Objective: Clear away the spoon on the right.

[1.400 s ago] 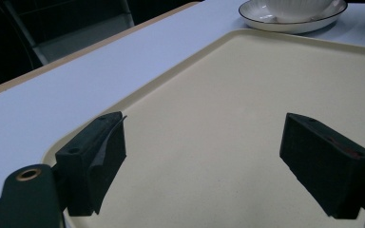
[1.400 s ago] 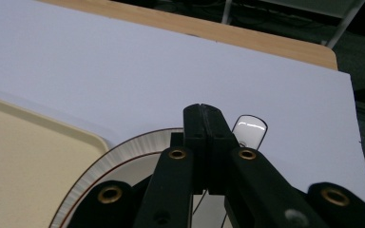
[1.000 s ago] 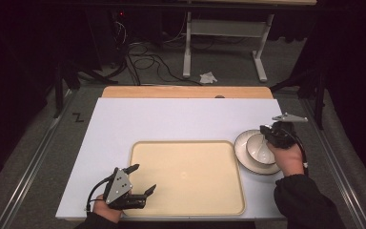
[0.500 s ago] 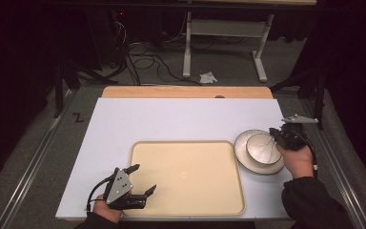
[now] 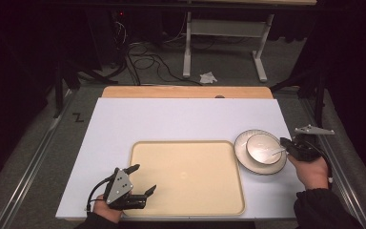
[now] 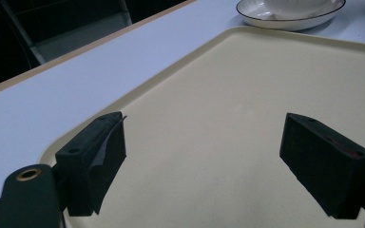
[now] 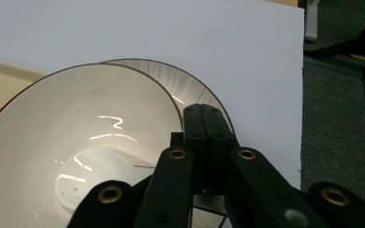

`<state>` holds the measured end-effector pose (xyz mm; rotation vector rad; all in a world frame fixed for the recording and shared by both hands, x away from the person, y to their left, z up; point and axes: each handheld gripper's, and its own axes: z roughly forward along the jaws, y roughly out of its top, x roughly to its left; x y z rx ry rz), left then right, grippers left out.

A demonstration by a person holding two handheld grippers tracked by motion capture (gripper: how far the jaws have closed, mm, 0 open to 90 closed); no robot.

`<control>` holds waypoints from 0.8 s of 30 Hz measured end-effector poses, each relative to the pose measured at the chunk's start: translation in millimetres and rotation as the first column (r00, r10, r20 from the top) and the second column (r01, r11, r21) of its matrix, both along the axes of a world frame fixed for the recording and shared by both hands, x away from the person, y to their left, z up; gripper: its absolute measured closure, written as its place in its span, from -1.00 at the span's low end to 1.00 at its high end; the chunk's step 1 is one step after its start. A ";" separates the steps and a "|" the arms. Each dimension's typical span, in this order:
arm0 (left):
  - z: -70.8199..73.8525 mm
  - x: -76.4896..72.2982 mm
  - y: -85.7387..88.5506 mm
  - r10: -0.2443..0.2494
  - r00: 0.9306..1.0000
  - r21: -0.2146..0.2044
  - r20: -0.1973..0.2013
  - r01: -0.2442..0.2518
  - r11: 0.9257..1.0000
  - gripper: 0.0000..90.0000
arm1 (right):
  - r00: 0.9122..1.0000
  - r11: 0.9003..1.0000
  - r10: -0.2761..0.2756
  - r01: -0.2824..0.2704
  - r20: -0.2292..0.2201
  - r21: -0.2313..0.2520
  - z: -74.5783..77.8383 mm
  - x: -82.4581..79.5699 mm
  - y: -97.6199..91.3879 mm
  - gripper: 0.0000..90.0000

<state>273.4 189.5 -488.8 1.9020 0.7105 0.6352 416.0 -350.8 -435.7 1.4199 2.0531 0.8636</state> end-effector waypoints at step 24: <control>-0.3 0.0 0.6 0.009 1.000 0.000 -0.002 -0.009 1.000 -0.65 | 1.000 0.998 -0.002 0.000 0.022 0.060 -1.5 -36.5 -15.0 1.00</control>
